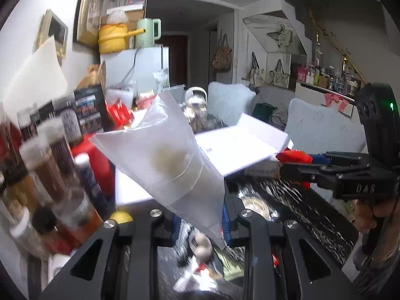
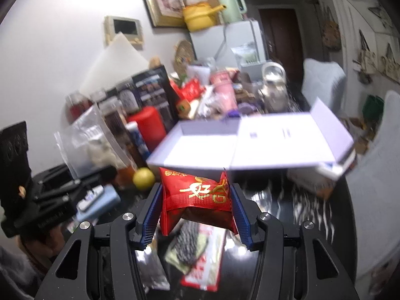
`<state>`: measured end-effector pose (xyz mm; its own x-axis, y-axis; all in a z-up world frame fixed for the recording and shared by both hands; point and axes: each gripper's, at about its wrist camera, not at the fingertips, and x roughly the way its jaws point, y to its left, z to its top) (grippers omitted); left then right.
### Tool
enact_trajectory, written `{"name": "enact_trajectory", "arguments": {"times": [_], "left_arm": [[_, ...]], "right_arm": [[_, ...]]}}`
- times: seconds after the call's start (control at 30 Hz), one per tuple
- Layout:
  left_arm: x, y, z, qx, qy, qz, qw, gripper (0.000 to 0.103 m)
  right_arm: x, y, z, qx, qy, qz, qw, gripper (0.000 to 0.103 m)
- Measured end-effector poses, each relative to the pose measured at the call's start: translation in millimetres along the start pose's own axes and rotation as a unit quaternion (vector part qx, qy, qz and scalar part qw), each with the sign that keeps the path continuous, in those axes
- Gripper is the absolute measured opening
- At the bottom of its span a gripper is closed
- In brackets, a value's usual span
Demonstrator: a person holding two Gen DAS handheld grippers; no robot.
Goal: Organize soft objects
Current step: 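Carry the clear bag and red packet toward the open gift box with both grippers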
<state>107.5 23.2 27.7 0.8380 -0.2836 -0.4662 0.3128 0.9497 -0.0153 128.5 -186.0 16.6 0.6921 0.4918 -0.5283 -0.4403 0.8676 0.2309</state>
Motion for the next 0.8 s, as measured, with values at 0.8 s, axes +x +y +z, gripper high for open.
{"name": "enact_trajectory", "arguments": {"times": [0.8], "left_arm": [[119.0,81.0,89.1,-0.046,-0.015,0.069,0.9964,0.026]], "right_arm": [[107.2,0.0,127.7,-0.043,-0.025,0.014,0.999,0.053]]}}
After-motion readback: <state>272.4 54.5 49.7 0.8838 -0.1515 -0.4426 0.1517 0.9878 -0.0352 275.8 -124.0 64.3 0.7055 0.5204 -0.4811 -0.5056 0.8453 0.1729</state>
